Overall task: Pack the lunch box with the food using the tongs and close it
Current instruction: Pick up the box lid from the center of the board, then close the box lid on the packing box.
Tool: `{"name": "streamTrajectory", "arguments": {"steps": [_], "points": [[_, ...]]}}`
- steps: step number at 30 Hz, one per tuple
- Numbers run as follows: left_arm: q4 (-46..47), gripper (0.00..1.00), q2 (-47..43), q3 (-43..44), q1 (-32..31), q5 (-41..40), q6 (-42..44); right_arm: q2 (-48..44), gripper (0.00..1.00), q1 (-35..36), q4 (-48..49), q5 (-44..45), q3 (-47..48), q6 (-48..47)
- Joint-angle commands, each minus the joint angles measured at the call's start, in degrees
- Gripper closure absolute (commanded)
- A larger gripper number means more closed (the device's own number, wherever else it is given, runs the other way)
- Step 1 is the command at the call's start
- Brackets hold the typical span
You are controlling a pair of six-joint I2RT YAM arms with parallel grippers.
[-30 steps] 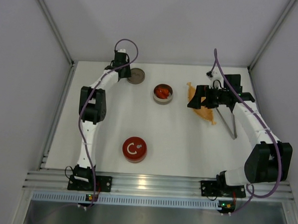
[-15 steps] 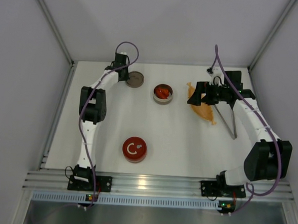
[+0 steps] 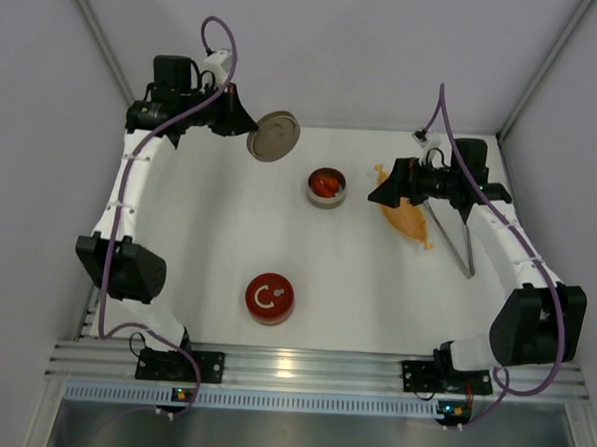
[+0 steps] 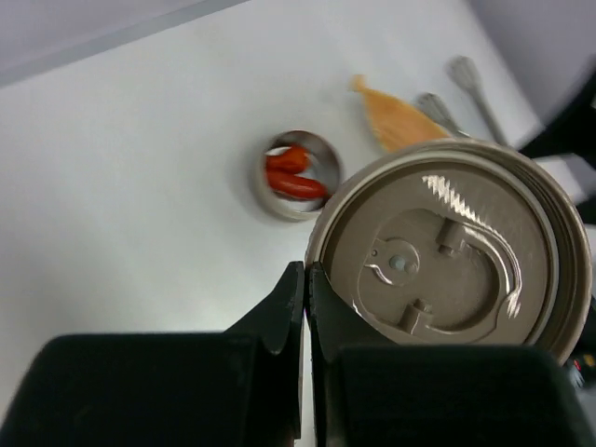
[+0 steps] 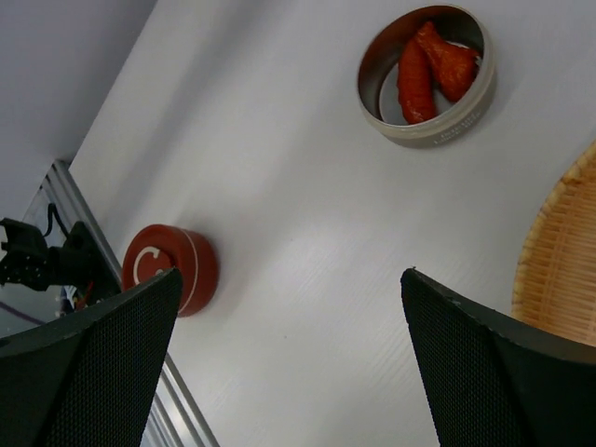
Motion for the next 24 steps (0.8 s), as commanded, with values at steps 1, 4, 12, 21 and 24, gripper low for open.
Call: {"name": "streamTrajectory", "arguments": {"steps": [1,4,12,21,24], "points": [[-12.6,1.0,-3.8,-1.5,0.2,30.0,9.0,-6.0,0.01,0.3,14.5,-10.5,-3.7,2.7],[-17.6,1.0,-4.1,-4.1,0.2,47.9,13.5,-9.8,0.01,1.1,25.0,-13.5,-7.0,5.2],[-12.8,1.0,-7.7,-11.1,-0.6,53.9,12.8,-12.3,0.02,5.0,17.7,-13.2,-2.1,-3.3],[-24.1,1.0,-8.1,-14.4,-2.7,55.0,17.5,-13.2,0.15,15.1,11.7,-6.9,2.4,-11.5],[-19.1,1.0,-10.3,-16.5,-2.7,53.0,14.6,-11.0,0.15,18.8,1.5,0.3,8.9,-19.0]]}}
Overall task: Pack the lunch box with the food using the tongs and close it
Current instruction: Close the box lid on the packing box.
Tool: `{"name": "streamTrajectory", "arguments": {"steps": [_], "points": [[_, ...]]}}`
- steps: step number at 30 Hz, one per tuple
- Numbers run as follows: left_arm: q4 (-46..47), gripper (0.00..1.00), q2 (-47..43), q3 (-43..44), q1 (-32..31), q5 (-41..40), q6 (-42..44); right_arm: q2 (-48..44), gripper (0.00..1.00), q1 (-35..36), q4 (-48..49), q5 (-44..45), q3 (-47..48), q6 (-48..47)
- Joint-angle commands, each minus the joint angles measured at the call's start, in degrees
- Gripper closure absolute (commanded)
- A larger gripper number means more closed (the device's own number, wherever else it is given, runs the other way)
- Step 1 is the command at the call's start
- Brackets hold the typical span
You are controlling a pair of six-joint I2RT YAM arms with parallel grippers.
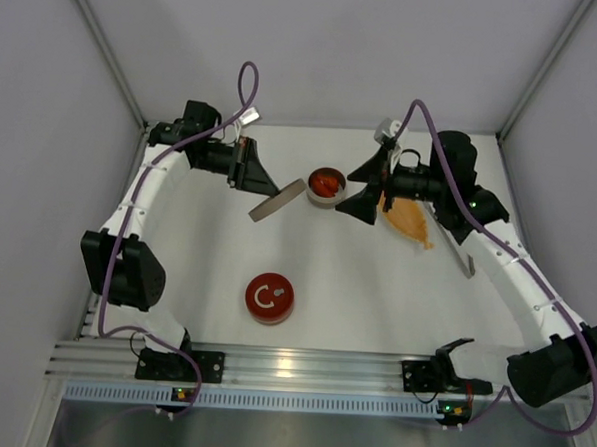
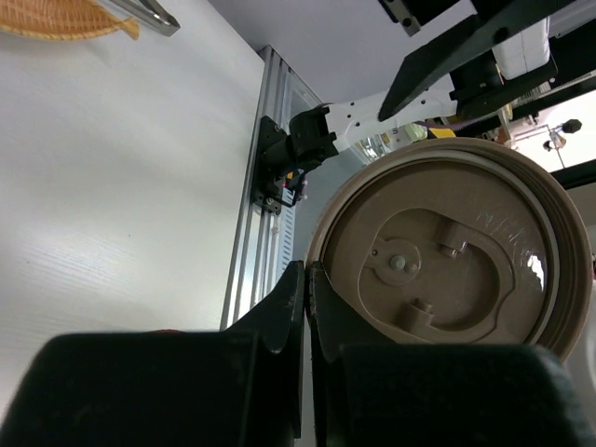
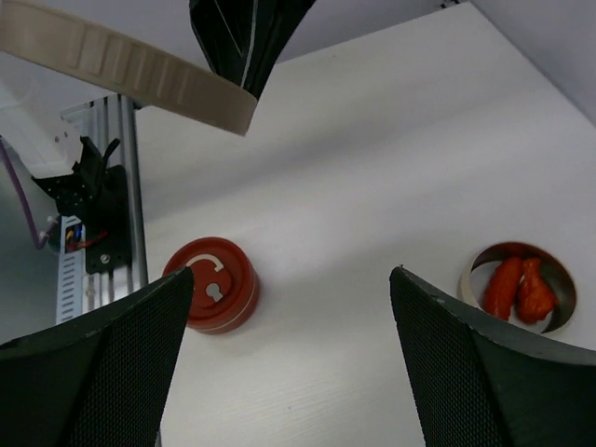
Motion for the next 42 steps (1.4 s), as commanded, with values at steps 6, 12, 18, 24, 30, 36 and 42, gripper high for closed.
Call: {"name": "streamTrajectory", "arguments": {"steps": [6,12,18,24,30,36,42], "points": [[10.0,1.0,-6.3,-9.4,0.0,4.8,-16.0,-1.3,0.04,2.8,-13.0,10.5,11.4,-11.1],[2.6,1.0,-7.2,-13.6,-2.1,4.3,-9.3,-2.8,0.0,3.6,-26.7,8.8,18.9,-32.2],[6.8,1.0,-9.7,-18.2,-10.1,1.4,-10.3,1.0,0.01,14.1,-40.1,10.0,29.7,-47.7],[6.2,1.0,-9.3,-18.9,-12.5,0.9,-9.5,0.6,0.01,27.0,-40.0,16.4,26.3,-49.7],[3.5,1.0,-8.9,-17.2,-13.4,1.9,-7.3,-1.2,0.01,37.6,-41.2,24.2,21.8,-52.3],[1.6,1.0,-9.8,-17.5,-15.7,0.8,-4.4,2.2,0.15,38.2,-40.1,26.9,22.0,-51.0],[-0.9,1.0,-10.6,-17.6,-15.8,0.8,-1.3,3.2,0.55,38.2,-38.8,26.5,20.9,-50.2]]}}
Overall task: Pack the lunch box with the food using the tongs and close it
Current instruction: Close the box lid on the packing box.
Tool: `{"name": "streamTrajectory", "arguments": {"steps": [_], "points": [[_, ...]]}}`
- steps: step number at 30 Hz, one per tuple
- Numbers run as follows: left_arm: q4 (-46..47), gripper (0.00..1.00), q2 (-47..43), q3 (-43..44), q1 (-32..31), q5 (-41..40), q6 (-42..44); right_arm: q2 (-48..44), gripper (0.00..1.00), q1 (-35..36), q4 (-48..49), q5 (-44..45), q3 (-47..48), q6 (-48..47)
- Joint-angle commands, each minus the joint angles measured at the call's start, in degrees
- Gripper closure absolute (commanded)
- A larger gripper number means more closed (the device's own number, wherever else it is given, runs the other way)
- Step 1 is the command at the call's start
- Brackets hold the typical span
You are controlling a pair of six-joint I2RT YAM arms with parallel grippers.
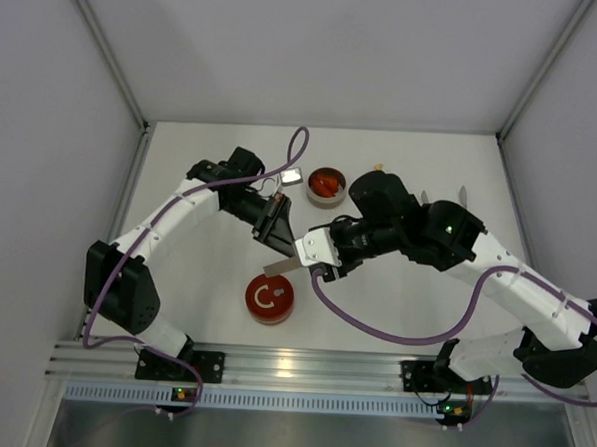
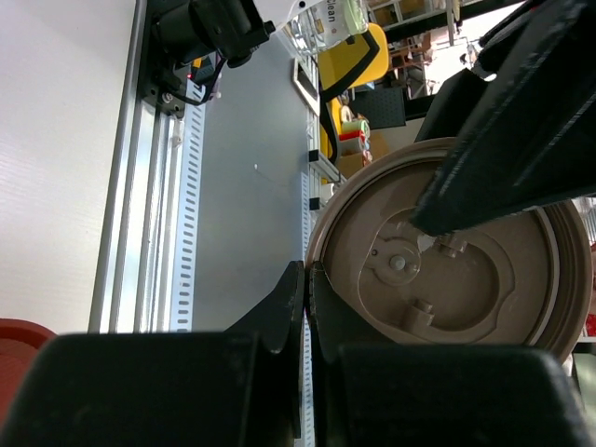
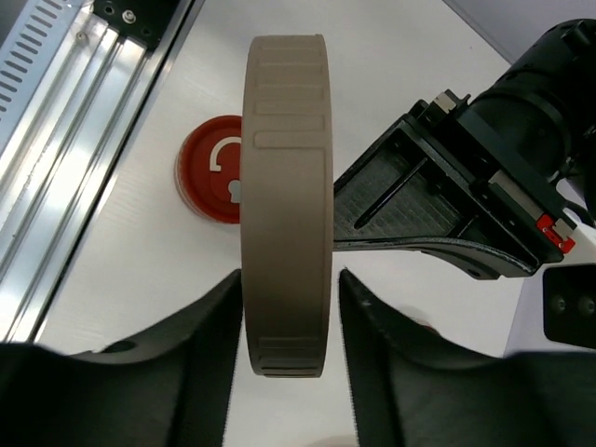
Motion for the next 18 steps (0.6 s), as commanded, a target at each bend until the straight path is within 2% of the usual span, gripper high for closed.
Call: {"name": "streamTrajectory", "arguments": {"steps": [1,3,4,5,6,7,8,11,12,13,15,16,17,18], "points": [[-2.6,1.0,-3.1,1.5,0.0,1.9,3.9,-0.3,0.6,0.8,1.1,0.3,0.5,0.2],[-3.2,1.0,-3.1,1.6,-0.1,3.1,5.3,0.1,0.72,0.5,1.2,0.9,0.9,1.2],[-3.4,1.0,-3.1,1.7,0.0,3.6,5.8,0.5,0.84,0.2,1.4,0.8,1.1,1.7],[-3.7,0.96,-3.2,2.0,0.0,3.8,7.0,0.5,0.89,-0.3,1.6,0.1,1.2,2.5],[-4.2,0.91,-3.2,2.1,0.0,4.2,7.7,0.6,1.0,-1.5,1.7,-0.4,1.5,4.1],[-4.6,0.87,-3.3,2.2,0.0,4.3,8.5,0.5,1.0,-2.1,2.0,-1.1,1.6,5.1],[-4.8,0.71,-3.6,2.4,0.2,4.2,9.5,0.5,1.0,-3.2,2.9,-3.0,1.6,6.3],[-4.6,0.5,-3.8,3.7,1.7,1.7,10.0,0.3,1.0,-9.5,4.5,-7.4,2.0,11.5],[-4.4,0.2,-3.8,5.7,2.8,0.3,10.0,0.3,1.0,-11.3,5.0,-8.9,2.1,14.5],[-3.7,0.05,-3.8,6.6,5.6,0.2,9.5,0.3,1.0,-13.0,5.4,-10.4,2.0,16.1],[4.9,0.01,-4.8,8.5,9.3,-1.0,2.3,0.3,1.0,-18.5,6.6,-14.7,1.7,20.9],[9.2,0.02,-5.4,8.8,13.8,-2.8,-1.1,0.0,1.0,-20.1,7.2,-15.7,1.2,22.4],[19.4,0.01,-7.6,9.0,15.9,-4.2,-7.3,-0.3,1.0,-21.7,7.9,-16.7,0.7,23.9],[24.7,0.02,-9.2,8.8,18.1,-5.6,-10.3,-0.5,1.0,-24.8,9.5,-16.8,-0.6,26.8]]}}
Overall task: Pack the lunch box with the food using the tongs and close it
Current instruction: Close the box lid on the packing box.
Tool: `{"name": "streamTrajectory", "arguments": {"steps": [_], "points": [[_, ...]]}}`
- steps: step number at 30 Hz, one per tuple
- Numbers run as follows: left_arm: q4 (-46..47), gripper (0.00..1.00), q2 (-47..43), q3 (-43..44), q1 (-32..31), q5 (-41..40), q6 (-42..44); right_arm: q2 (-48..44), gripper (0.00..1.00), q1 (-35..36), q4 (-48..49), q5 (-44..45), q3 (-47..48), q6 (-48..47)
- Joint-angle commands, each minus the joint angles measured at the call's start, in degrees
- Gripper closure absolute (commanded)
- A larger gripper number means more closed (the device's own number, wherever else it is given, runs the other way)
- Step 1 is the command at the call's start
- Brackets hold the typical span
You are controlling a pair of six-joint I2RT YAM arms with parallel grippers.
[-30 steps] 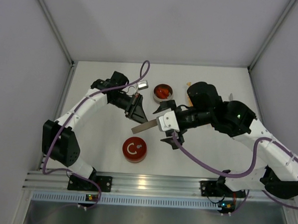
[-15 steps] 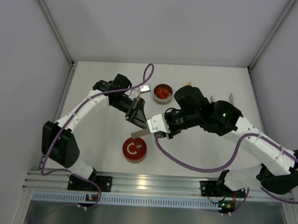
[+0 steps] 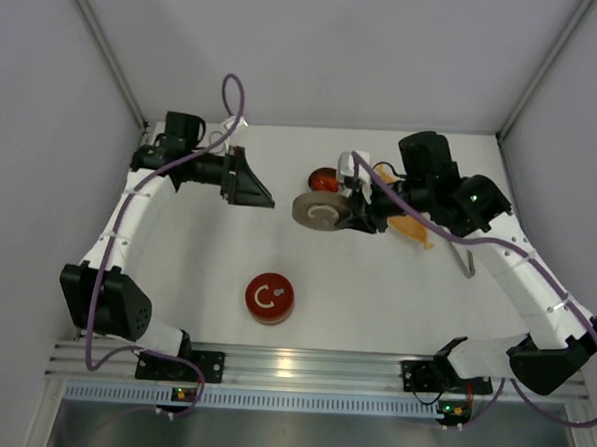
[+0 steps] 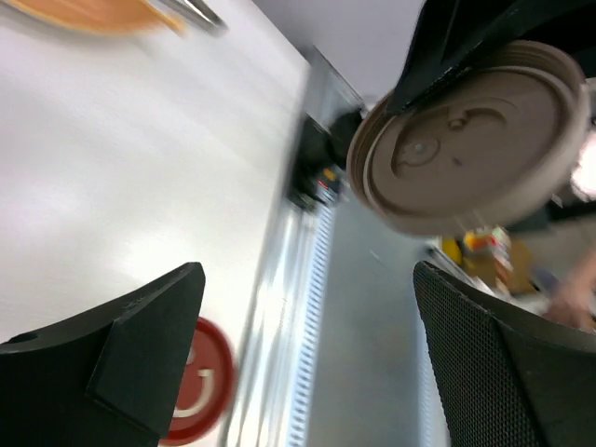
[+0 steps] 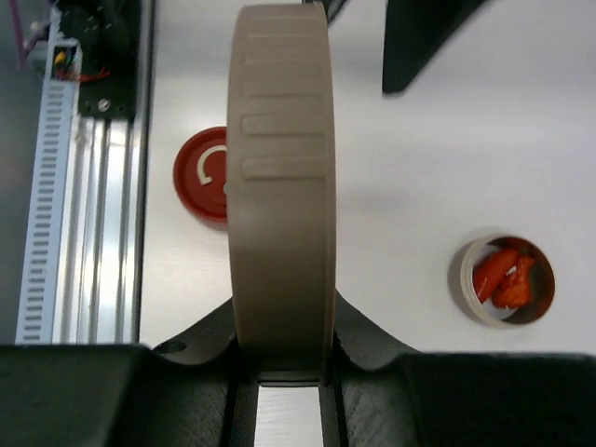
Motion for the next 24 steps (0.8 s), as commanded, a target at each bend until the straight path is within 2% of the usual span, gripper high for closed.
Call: {"name": "streamTrajectory", "arguments": {"steps": [1,2,4,5,6,7,8,9,10,12,13,16,18,21,24], "points": [[21.7,0.02,-8.1,2.7,8.1,-5.0,-11.3,-1.8,1.0,-6.9,8.6,-3.7,-1.1,10.1],[24.5,0.02,-11.2,3.1,8.7,-7.0,-8.5,-1.8,1.0,-8.2,9.3,-3.1,-1.8,11.9],[19.9,0.02,-14.3,4.6,8.0,-9.5,2.8,-1.2,1.0,-11.9,9.9,-2.9,-2.4,15.7],[17.5,0.02,-17.4,4.0,7.5,-10.8,12.0,-0.9,1.0,-13.2,10.0,-1.6,-2.5,17.4],[15.7,0.02,-18.8,3.3,6.7,-11.2,15.9,-0.8,1.0,-13.4,10.2,-0.5,-2.6,17.9],[13.1,0.01,-19.7,2.8,5.1,-11.3,20.3,-1.0,1.0,-13.4,11.0,0.6,-2.7,18.3],[10.1,0.03,-21.2,2.4,3.9,-12.2,29.2,-1.3,1.0,-13.4,12.0,2.7,-3.8,19.5],[4.8,0.05,-21.8,2.1,2.4,-13.2,33.2,-1.9,1.0,-13.4,13.3,3.9,-4.3,20.2],[3.5,0.06,-23.1,1.8,-2.1,-15.3,38.0,-2.6,1.0,-13.4,15.9,5.3,-4.9,20.8],[3.6,0.09,-24.7,-0.6,-8.3,-25.4,40.4,-2.8,1.0,-13.4,17.8,6.3,-5.7,23.1],[6.3,0.09,-26.5,-1.8,-14.2,-28.6,41.6,-2.5,1.0,-13.4,18.7,6.1,-5.6,23.7],[13.6,0.09,-28.5,-6.6,-24.0,-40.5,42.7,-1.9,1.0,-13.4,20.2,4.8,-5.6,27.5],[15.9,0.09,-28.0,-7.0,-27.8,-47.3,42.5,-1.5,1.0,-13.4,21.2,3.8,-6.0,30.7],[15.9,0.1,-26.3,-6.7,-34.2,-51.4,46.1,-1.3,1.0,-13.4,22.4,2.1,-7.3,33.8],[18.1,0.1,-24.8,-6.6,-37.2,-55.5,48.2,-1.5,1.0,-13.4,23.6,0.4,-8.1,35.6]]}}
